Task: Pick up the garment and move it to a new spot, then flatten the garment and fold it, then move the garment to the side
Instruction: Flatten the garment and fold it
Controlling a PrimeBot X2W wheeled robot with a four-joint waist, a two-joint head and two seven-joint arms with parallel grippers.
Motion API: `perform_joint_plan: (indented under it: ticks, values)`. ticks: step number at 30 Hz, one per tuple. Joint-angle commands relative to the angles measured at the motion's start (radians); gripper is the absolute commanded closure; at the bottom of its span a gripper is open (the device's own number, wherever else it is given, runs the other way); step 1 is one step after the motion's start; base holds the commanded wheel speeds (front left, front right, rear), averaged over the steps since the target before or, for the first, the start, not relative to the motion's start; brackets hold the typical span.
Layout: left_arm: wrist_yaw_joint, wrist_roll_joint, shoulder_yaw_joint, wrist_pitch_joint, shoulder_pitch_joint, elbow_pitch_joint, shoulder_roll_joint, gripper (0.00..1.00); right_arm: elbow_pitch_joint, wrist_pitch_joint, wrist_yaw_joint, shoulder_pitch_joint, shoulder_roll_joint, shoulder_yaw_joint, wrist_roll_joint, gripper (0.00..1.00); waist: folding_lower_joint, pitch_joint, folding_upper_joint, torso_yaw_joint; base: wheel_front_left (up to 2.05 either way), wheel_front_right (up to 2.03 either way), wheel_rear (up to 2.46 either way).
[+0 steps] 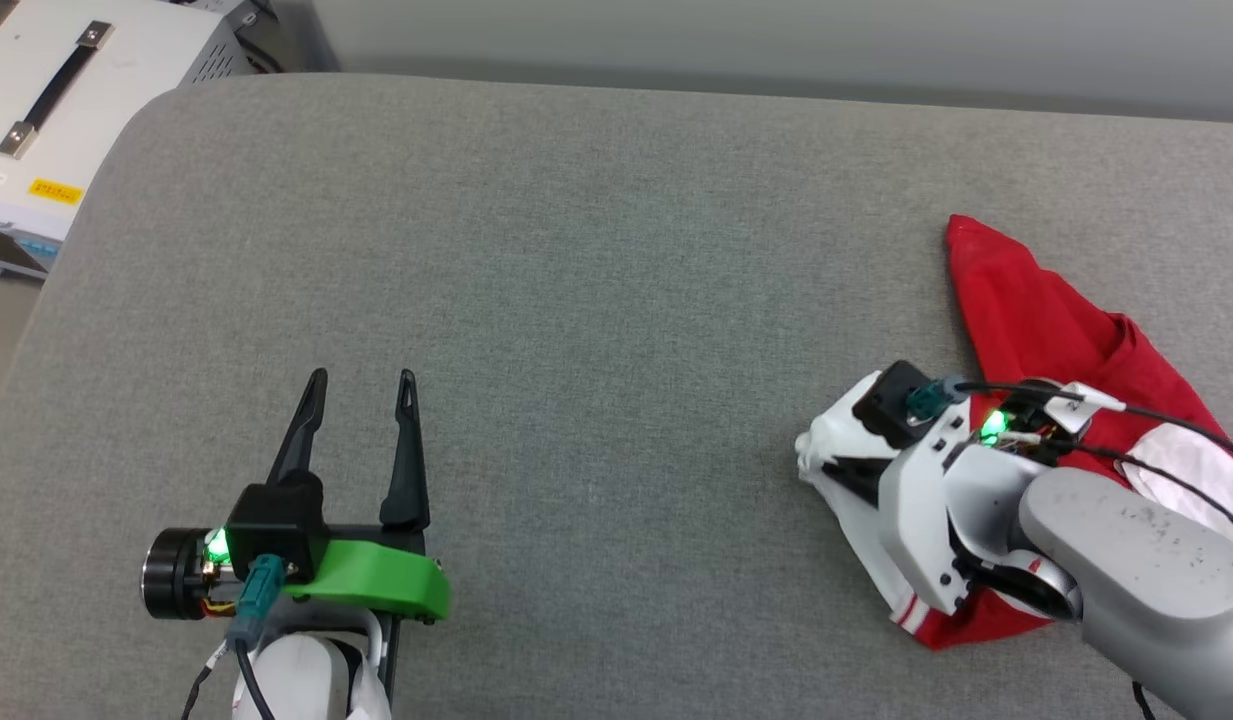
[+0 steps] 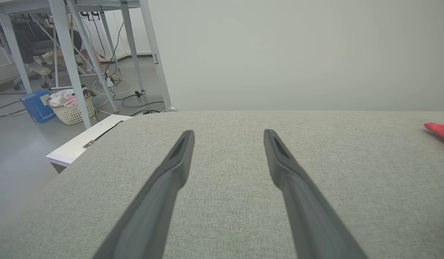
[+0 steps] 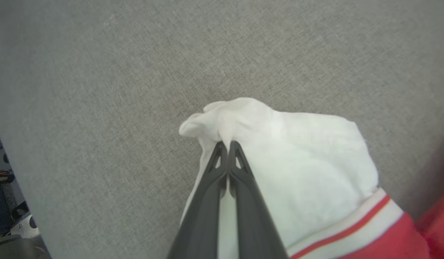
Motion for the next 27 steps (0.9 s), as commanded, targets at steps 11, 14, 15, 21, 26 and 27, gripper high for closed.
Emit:
perform_joint_plan:
  ticks: [11, 14, 15, 21, 26, 27]
  values:
    - [0.0, 0.01, 0.015, -0.006, 0.04, -0.008, -0.002, 0.0, -0.164, -0.185, -0.001, 0.108, -0.08, -0.357, -0.049, 1.0, -0.0001, -0.074, 0.0, -0.074, 0.0, 0.0, 0.0]
    - [-0.003, 0.01, 0.016, -0.006, 0.041, -0.009, -0.002, 0.0, -0.227, -0.189, -0.001, 0.133, -0.075, -0.459, -0.085, 1.0, -0.0001, -0.075, 0.0, -0.074, 0.0, 0.0, 0.0]
    - [-0.004, 0.01, 0.015, -0.006, 0.04, -0.009, -0.002, 0.0, -0.251, -0.185, -0.001, 0.139, -0.07, -0.49, -0.098, 1.0, -0.0001, -0.074, 0.0, -0.072, 0.0, 0.0, 0.0]
    - [-0.009, 0.011, 0.012, -0.006, 0.029, -0.015, -0.002, 0.0, -0.347, -0.153, -0.001, 0.125, 0.004, -0.602, -0.175, 1.0, -0.0001, -0.049, 0.0, -0.045, 0.0, 0.0, 0.0]
    - [-0.01, 0.007, 0.008, -0.006, 0.009, -0.016, -0.003, 0.0, -0.339, -0.126, -0.001, 0.051, 0.097, -0.581, -0.218, 1.0, -0.0001, -0.013, 0.0, -0.015, 0.0, 0.0, 0.0]
    - [-0.009, 0.006, 0.006, -0.006, 0.005, -0.015, -0.003, 0.0, -0.321, -0.116, -0.001, 0.03, 0.121, -0.558, -0.22, 1.0, -0.0001, -0.005, 0.0, -0.008, 0.0, 0.0, 0.0]
